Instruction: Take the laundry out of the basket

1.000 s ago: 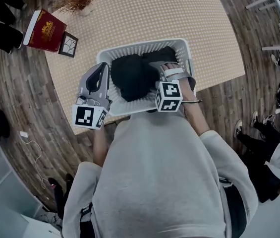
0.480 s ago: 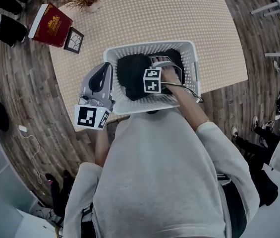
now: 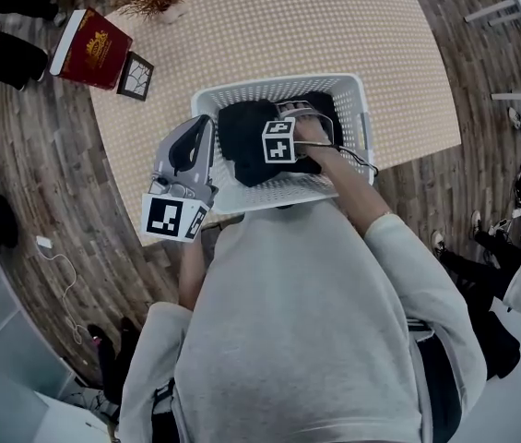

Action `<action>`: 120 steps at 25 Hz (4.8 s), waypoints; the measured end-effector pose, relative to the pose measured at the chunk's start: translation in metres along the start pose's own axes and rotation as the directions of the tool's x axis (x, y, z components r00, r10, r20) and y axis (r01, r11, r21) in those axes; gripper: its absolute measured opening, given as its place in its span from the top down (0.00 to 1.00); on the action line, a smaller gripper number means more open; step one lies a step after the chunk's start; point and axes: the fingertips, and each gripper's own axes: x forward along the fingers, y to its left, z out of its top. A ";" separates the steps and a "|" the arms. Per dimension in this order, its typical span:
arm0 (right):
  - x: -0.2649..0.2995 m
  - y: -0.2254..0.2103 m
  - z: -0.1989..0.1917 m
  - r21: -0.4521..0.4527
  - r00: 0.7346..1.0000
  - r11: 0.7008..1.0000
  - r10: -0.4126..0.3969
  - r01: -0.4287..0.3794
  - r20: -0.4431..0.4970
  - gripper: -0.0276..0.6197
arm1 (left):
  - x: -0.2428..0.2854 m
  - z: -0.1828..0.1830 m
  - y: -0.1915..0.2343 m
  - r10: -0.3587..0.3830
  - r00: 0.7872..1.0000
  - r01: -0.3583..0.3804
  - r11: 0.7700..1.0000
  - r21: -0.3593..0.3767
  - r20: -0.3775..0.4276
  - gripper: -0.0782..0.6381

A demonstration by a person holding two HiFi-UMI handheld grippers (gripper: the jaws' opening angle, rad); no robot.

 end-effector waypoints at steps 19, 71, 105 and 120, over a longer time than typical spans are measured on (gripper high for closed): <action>-0.058 0.011 0.016 -0.065 0.944 0.945 -0.312 0.320 0.109 0.71 | -0.006 0.013 -0.010 -0.006 0.998 0.007 1.000 -0.008 0.055 0.88; -0.373 0.011 -0.017 0.859 0.069 0.511 -0.858 0.025 0.509 0.72 | -0.040 0.078 -0.052 -0.113 0.979 0.093 0.988 0.119 0.172 0.88; -0.370 0.296 -0.018 0.866 -0.005 0.500 -0.866 -0.012 0.500 0.72 | -0.224 0.033 -0.230 -0.153 0.982 0.138 0.982 0.127 0.115 0.88; -0.330 0.415 -0.048 0.869 0.046 0.492 -0.868 -0.053 0.494 0.72 | -0.297 -0.014 -0.329 -0.143 0.989 0.138 0.986 0.098 0.046 0.88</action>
